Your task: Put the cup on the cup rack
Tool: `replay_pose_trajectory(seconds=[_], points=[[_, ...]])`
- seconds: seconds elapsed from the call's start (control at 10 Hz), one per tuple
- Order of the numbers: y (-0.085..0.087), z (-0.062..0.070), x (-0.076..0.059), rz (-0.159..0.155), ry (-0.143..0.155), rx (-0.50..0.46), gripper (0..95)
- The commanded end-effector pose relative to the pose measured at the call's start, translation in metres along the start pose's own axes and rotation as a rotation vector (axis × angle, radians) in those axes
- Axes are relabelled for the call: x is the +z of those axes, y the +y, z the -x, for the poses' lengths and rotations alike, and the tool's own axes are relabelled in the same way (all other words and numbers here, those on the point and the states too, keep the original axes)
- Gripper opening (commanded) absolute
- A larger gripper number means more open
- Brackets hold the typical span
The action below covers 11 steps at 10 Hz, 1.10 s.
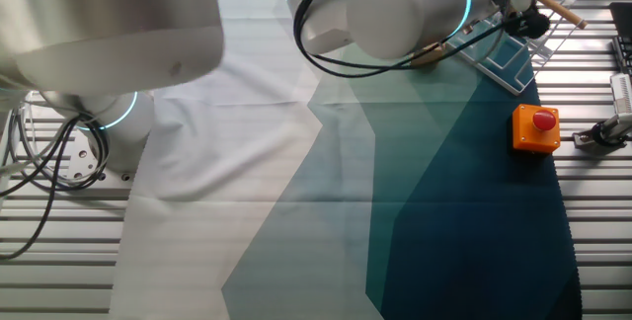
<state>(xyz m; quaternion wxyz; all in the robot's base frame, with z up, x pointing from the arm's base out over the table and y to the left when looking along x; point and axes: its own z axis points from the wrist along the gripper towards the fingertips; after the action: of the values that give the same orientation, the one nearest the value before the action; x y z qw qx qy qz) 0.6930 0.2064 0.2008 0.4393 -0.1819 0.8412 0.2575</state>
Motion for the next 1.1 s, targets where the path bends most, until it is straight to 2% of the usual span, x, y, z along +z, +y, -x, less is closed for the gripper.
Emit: replay_pose_trajectory(seconds=[0.1, 0.9, 1.0, 1.1], points=[[-0.0001, 0.0003, -0.0011, 0.017, -0.019, 0.002, 0.0], [-0.0014, -0.0003, -0.0006, 0.006, -0.031, -0.029, 0.0], [-0.0016, -0.0004, -0.0005, 0.009, -0.033, -0.039, 19.0], [-0.0017, -0.0004, -0.0005, 0.007, -0.031, -0.039, 19.0]])
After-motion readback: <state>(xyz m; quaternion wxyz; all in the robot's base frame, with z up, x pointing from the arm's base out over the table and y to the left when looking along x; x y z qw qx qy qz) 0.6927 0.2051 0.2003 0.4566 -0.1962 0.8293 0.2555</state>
